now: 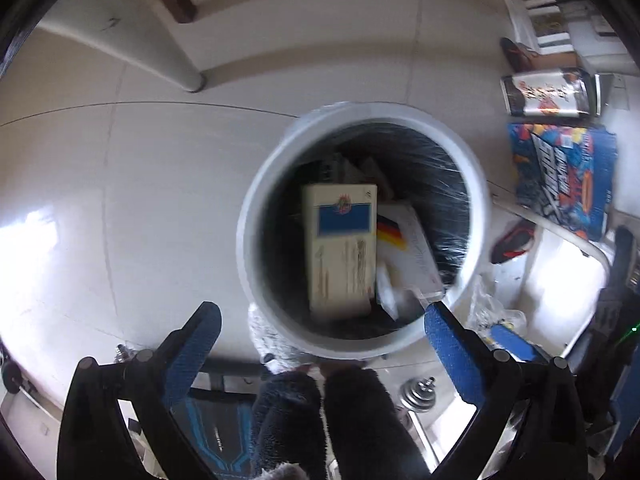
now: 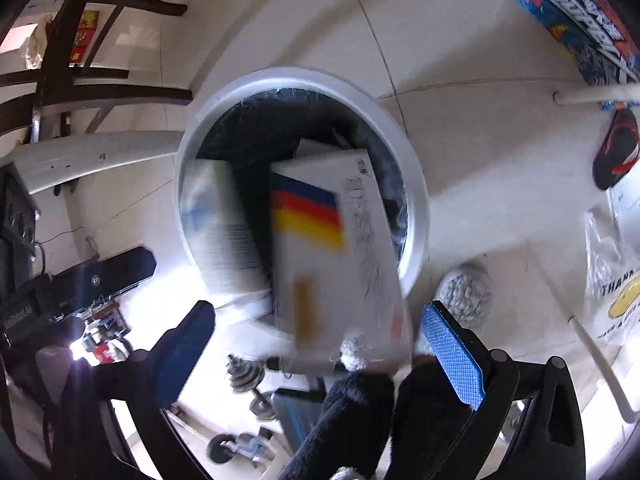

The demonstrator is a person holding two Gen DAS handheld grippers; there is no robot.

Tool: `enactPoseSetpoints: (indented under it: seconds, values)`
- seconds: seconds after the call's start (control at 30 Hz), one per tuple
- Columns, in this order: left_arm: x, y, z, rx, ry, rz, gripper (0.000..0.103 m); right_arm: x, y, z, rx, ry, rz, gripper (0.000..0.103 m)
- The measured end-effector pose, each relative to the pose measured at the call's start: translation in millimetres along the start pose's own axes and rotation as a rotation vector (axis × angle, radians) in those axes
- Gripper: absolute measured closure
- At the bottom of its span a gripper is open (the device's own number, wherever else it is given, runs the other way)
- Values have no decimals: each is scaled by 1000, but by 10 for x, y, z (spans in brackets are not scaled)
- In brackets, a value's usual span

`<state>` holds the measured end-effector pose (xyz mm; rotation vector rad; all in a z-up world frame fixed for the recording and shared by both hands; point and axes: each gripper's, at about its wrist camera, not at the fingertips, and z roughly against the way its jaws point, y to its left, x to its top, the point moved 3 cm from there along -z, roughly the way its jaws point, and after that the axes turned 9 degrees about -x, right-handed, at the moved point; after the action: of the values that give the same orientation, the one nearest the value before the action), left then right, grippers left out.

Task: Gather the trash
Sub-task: 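Move both grippers back over the table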

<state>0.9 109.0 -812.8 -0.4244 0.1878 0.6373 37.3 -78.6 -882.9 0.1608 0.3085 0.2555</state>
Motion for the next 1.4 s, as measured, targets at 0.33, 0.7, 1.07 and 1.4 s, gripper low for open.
enactPoseSetpoints:
  seconds: [0.33,0.7,1.07,1.4]
  values:
    - [-258,75,320,237,-144,-111,0,-110,39,125,-251,-90,60,0]
    - [-597,-213,581,255,-153,-179,0,-367,-58,635,-326,-162,42,0]
    - [-1066,-436,1188,232,-180,-182,0,-716,23,1402,-329,-222,48,0]
    - [-1570,-709,2069,211,-197,-194,0,-1155,192,2464,-305,-257,47,0]
